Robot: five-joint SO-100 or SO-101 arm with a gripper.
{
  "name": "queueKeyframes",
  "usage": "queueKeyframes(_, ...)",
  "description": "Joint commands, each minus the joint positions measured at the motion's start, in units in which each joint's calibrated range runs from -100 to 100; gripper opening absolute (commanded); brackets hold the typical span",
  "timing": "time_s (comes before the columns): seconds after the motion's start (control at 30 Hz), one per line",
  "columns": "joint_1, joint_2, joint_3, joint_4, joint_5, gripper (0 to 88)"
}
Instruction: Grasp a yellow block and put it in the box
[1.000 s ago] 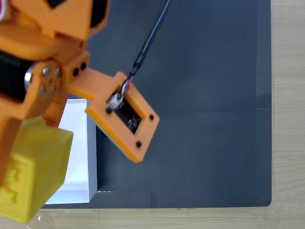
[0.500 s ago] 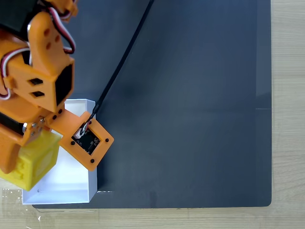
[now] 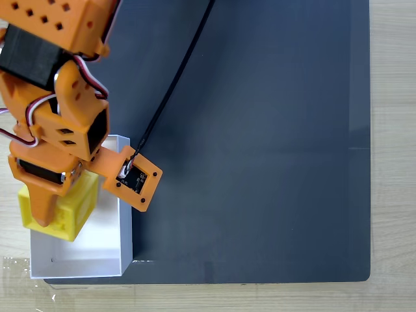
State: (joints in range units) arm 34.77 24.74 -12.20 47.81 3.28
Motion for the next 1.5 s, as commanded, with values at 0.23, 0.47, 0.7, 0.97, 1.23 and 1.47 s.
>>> queueKeyframes(0.23,-1.1,-1.69,-2.23,0.18,1.08,58.9)
queueKeyframes(0.47,-2.2,-5.33,-2.41,1.57,1.55,60.4)
queueKeyframes(0.7,-4.72,-14.91,-1.42,3.93,0.4,60.1)
queueKeyframes(0.97,-6.91,-30.16,-1.51,14.4,-8.63,32.8)
queueKeyframes(1.23,-15.24,-47.79,2.02,23.74,-12.56,1.8)
queueKeyframes(1.47,-22.99,-66.52,25.27,22.34,-12.14,1.1)
